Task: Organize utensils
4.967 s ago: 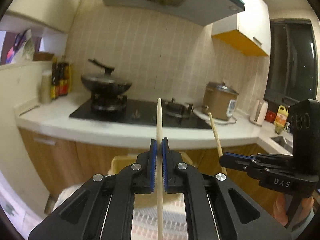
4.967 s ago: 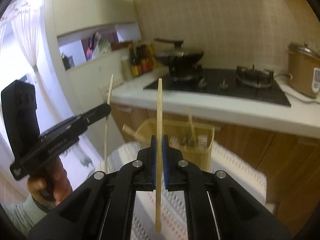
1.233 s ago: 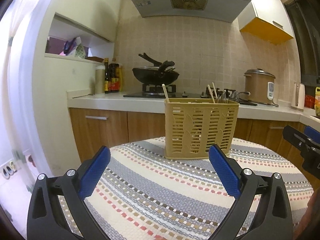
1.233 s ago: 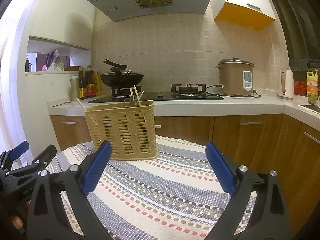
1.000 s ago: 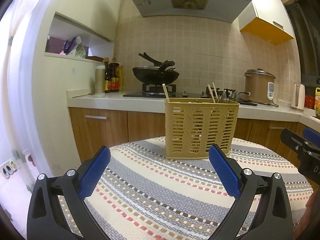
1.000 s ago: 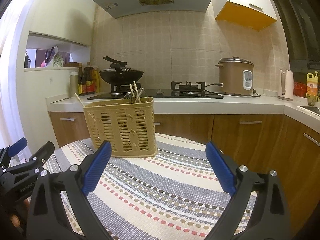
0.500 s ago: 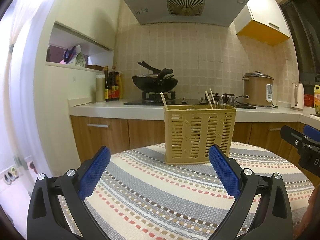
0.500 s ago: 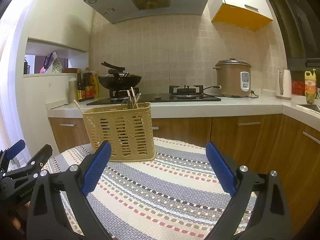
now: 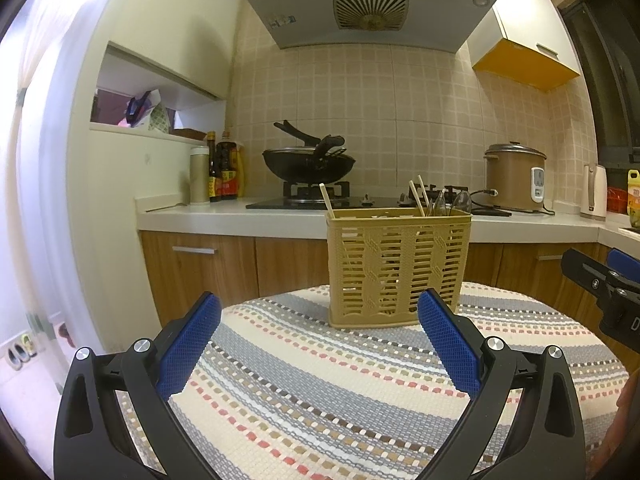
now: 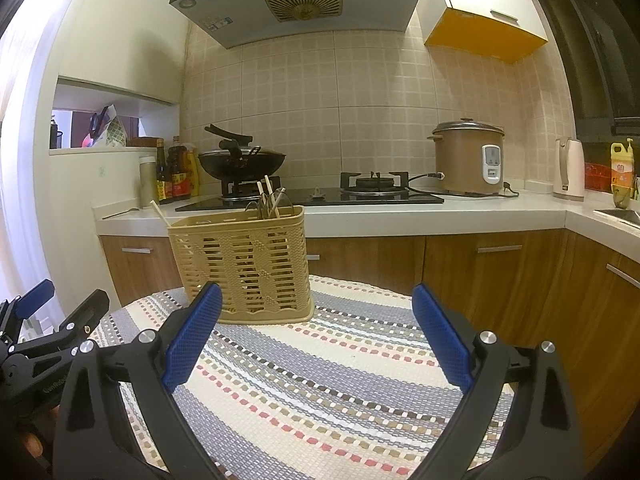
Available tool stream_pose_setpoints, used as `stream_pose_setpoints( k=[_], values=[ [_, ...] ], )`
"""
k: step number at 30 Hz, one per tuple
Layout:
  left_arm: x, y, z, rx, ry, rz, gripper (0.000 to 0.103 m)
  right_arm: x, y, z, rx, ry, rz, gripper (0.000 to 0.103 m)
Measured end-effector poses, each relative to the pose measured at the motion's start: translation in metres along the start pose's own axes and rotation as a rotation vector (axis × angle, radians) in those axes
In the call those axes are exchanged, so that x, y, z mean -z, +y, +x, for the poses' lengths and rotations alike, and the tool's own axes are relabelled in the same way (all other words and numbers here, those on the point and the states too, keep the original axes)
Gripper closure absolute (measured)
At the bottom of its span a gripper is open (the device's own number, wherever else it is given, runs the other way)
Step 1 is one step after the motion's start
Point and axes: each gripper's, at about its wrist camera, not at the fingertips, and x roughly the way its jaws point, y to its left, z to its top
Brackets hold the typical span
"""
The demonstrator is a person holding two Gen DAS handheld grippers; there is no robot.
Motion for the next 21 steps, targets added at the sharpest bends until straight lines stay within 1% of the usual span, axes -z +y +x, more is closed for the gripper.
stream_pose_setpoints(
  k=[7,21],
  values=[
    [0.0009,0.0005,0.0015,0.003,0.005,-0.002,0.008,0.0002,-0.0011,0.0019,-0.003,0.001,0.006,0.009],
    [0.003,-0.0001,0.006,0.01,0.027,0.002,0.008,0.0007,-0.0011,0.0016,-0.001,0.007,0.006,0.008]
  ],
)
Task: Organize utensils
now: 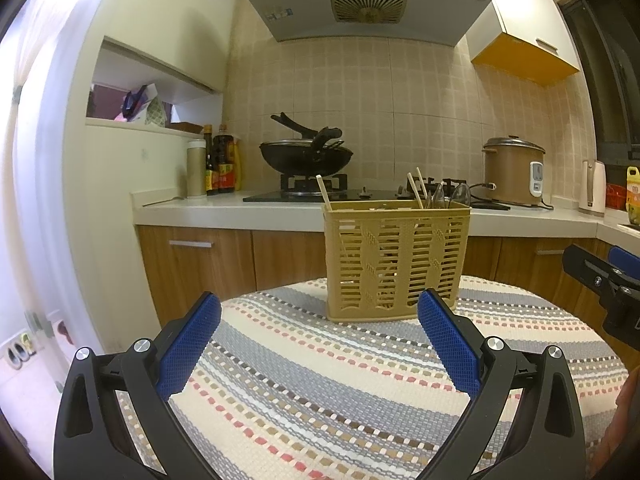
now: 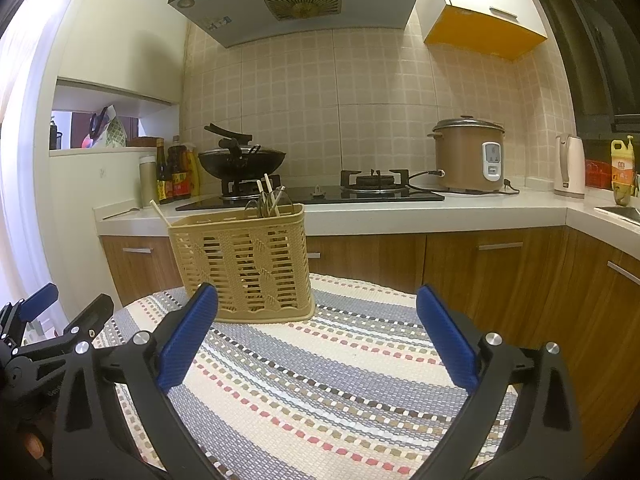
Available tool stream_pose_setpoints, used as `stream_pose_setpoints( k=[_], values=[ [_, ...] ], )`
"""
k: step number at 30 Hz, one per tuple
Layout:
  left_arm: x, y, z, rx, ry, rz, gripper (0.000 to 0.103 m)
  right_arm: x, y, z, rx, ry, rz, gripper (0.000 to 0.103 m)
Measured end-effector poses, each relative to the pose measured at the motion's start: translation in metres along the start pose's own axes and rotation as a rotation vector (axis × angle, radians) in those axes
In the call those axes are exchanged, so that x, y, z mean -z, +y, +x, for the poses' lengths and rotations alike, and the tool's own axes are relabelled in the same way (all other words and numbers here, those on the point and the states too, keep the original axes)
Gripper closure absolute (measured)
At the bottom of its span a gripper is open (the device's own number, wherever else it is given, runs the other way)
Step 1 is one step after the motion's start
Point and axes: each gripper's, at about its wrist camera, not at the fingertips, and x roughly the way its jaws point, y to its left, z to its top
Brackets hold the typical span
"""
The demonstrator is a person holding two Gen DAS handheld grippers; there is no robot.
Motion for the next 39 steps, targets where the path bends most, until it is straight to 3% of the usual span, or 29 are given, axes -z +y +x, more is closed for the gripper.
stream_pose_setpoints(
  k=[39],
  values=[
    [0.0011,0.0006,0.0024,0.006,0.019,0.011,0.008,-0.0003,-0.0035,0.0009,0.005,0.006,0.019,0.008]
  ],
)
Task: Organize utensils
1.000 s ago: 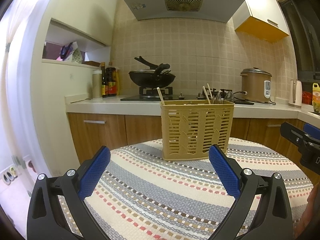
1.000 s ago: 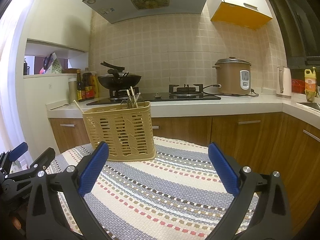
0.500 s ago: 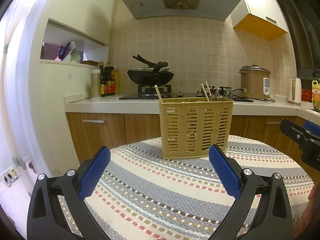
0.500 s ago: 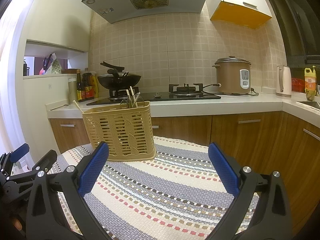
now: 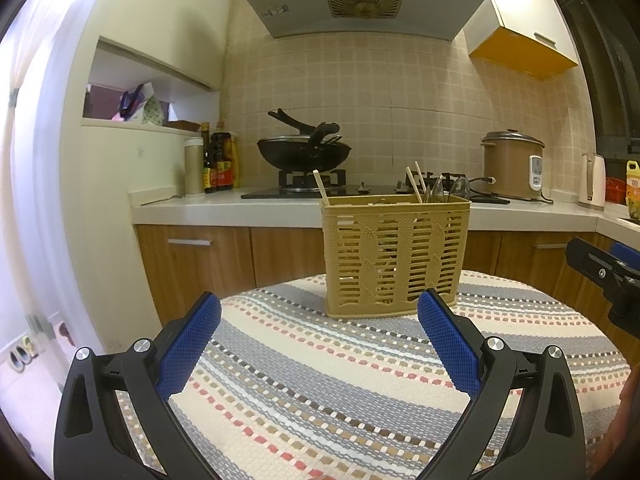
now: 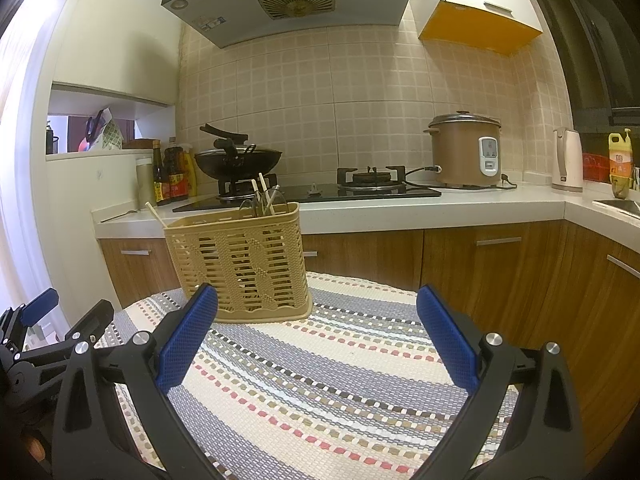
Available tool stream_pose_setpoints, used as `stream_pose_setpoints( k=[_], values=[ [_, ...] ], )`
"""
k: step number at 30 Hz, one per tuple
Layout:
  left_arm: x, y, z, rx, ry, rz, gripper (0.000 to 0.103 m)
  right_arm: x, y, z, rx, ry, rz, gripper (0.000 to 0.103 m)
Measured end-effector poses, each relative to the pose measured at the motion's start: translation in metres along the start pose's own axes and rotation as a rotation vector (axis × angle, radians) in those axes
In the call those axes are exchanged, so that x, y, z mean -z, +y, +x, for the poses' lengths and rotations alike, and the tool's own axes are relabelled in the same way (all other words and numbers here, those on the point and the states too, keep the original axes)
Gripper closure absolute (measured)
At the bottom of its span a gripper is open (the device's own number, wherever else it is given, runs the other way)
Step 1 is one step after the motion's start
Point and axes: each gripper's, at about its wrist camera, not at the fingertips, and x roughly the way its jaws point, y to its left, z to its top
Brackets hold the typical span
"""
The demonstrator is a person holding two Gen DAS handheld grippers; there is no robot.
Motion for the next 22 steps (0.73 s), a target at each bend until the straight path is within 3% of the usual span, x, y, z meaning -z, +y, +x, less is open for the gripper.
stream_pose_setpoints(
  k=[13,22],
  values=[
    [-0.001,0.005,-0.002,-0.007,-0.011,-0.016,0.007,0.002,0.004,0.001,-0.005,0.008,-0.013,0.008],
    [-0.003,0.013,0.003,0.033,0.018,-0.063,0.008,0.002,0.005,0.002,-0.008,0.012,-0.019,0.008]
  ],
)
